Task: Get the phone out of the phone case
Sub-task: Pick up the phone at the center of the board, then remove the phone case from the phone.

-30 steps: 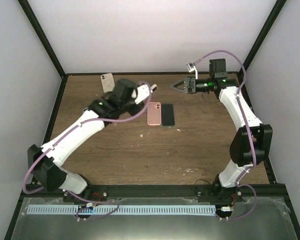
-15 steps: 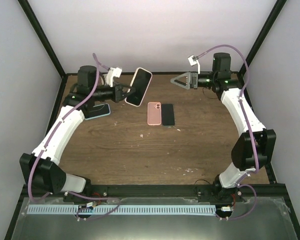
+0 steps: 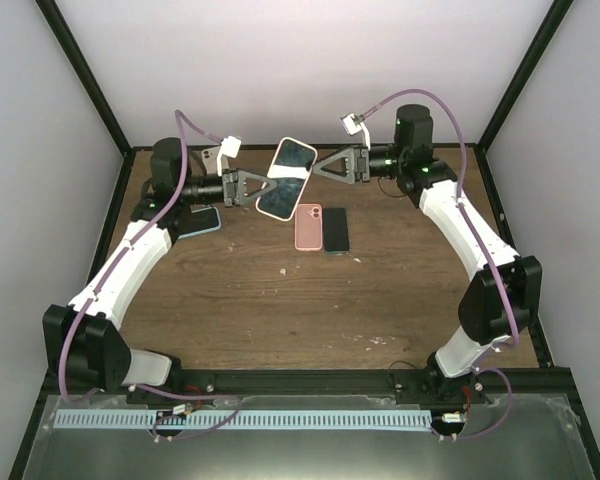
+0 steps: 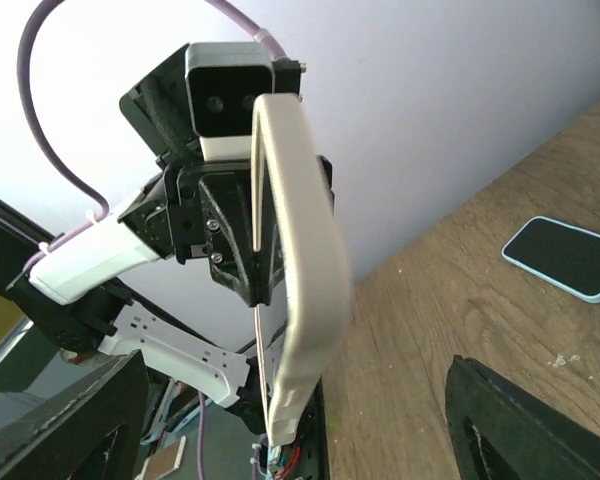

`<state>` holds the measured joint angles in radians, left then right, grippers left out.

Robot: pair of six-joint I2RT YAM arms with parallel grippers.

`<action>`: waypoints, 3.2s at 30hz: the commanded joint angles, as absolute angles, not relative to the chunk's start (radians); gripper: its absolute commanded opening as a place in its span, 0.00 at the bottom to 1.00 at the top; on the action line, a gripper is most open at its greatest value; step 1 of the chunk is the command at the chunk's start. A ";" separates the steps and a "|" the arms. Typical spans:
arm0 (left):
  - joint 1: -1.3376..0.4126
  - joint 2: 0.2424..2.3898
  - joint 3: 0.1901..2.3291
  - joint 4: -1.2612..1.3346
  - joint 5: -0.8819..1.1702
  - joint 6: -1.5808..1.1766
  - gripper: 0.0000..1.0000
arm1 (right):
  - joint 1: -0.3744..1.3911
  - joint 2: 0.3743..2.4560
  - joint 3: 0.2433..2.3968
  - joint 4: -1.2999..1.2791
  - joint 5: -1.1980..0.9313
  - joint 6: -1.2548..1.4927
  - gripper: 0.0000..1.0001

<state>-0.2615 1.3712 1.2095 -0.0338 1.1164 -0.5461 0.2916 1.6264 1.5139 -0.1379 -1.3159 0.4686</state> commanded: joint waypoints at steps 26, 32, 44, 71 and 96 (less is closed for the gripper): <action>-0.324 1.368 1.190 0.151 1.215 -0.614 0.00 | 0.363 1.623 1.532 -0.037 -1.411 0.587 0.30; -0.330 1.373 1.195 0.118 1.210 -0.586 0.00 | 0.367 1.624 1.539 -0.044 -1.434 0.595 0.20; -0.296 1.357 1.240 -0.133 1.174 -0.402 0.37 | 0.357 1.622 1.578 -0.084 -1.448 0.569 0.01; -0.302 1.251 1.185 -0.524 1.175 -0.011 0.53 | 0.327 1.602 1.647 -0.358 -1.487 0.183 0.01; -0.296 1.246 1.173 -0.520 1.129 0.007 0.43 | 0.333 1.584 1.713 -0.606 -1.490 -0.096 0.01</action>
